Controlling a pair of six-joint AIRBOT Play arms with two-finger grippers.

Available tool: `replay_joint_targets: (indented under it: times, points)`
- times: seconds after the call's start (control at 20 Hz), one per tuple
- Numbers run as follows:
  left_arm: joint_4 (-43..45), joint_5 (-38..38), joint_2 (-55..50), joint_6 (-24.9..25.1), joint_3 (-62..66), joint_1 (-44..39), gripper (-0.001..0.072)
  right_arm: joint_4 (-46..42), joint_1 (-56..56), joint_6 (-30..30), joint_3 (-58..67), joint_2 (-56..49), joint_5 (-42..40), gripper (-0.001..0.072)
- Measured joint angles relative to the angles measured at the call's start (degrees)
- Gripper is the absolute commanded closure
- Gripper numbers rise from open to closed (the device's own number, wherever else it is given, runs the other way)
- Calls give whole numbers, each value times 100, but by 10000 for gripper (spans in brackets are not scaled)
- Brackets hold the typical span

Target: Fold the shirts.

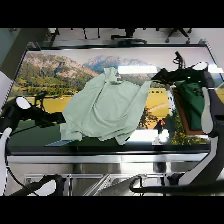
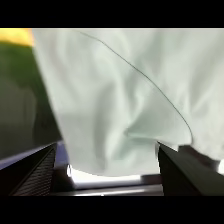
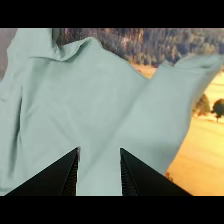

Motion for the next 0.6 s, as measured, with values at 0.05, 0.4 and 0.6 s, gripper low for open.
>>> replay_joint_targets:
  times: [0.05,0.4,0.6]
  points:
    - [-79,9,-57,72,109,216,41,-92,-92,46,-101,186,186,413]
    - [-1104,210,-1541,881,1012,1005,40,-1014,-282,498,-2618,2288,949,415]
    - [-1276,7,-2544,1064,1692,841,40,-1029,131,909,-5121,4039,466,414]
